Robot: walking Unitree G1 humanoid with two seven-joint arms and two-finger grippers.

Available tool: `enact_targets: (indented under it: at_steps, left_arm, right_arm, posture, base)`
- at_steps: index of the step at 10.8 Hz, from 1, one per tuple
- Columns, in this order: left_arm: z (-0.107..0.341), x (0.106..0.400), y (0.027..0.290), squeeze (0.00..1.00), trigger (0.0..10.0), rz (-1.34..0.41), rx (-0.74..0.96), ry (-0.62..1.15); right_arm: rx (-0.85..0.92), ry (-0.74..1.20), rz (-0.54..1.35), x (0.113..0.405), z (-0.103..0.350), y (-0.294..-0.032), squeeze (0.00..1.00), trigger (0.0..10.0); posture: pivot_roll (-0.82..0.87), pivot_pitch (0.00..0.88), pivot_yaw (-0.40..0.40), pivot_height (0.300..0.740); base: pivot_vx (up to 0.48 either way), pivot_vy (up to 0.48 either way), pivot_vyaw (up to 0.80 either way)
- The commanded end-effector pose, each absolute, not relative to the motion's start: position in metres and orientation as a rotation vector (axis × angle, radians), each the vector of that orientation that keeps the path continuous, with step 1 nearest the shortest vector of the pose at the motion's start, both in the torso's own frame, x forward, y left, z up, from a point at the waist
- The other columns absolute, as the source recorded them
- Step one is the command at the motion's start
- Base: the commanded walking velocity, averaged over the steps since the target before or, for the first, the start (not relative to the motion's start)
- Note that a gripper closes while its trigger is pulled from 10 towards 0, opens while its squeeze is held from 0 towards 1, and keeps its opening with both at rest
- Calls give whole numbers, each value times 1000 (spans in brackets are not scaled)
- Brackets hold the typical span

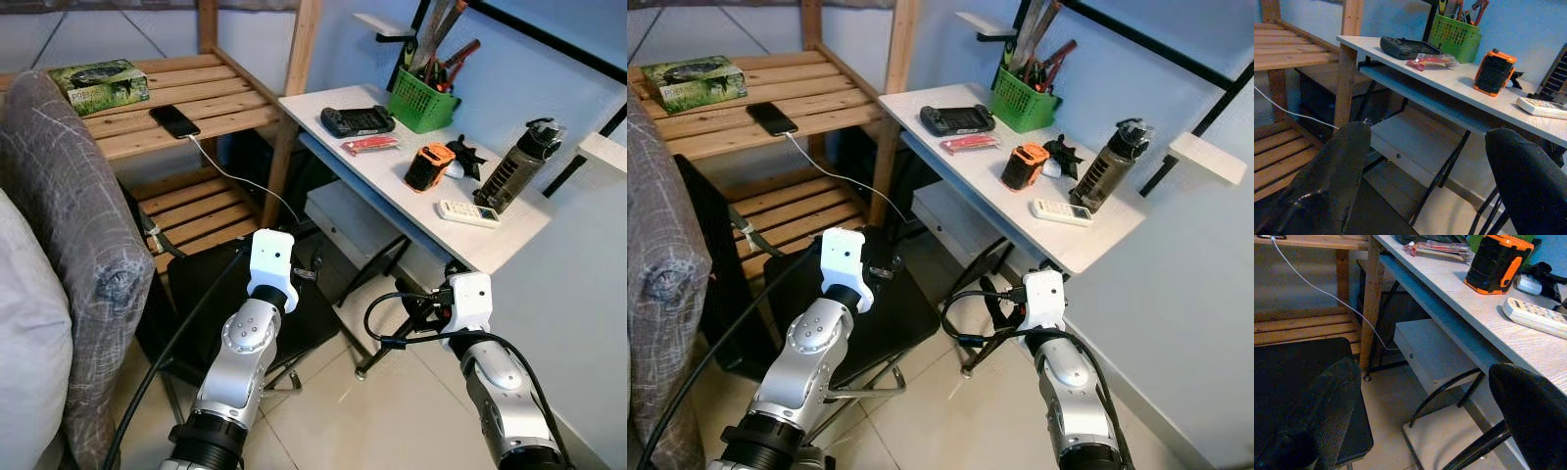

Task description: Clean up the room

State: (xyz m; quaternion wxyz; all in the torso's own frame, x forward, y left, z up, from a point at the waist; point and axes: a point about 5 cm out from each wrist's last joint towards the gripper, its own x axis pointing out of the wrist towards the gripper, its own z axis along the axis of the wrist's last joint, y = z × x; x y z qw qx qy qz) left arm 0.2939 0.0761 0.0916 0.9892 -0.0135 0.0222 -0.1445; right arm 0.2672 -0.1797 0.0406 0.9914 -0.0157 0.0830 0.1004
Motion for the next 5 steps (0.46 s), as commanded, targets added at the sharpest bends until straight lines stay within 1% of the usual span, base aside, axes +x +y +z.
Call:
enact_targets:
  at_steps: [1,3,4,5]
  left_arm:
    - [91,290,58,0,10000,-318,-66,49]
    - [91,290,58,0,10000,-318,-66,49]
    - [80,269,115,0,10000,-153,19,90]
    - [69,233,194,0,10000,123,145,194]
  right_arm:
    - [-46,164,192,270,45,-186,0,10000]
    - [-46,164,192,270,45,-186,0,10000]
    - [-5,237,352,278,32,-139,0,10000]
    - [39,370,567,281,17,-71,0,10000]
  posture:
    - [225,0,-193,740]
    - [225,0,-193,740]
    - [610,0,-188,740]
    - [637,0,-216,740]
  base:
    - [0,0,0]
    - [0,0,0]
    - [0,0,0]
    - [0,0,0]
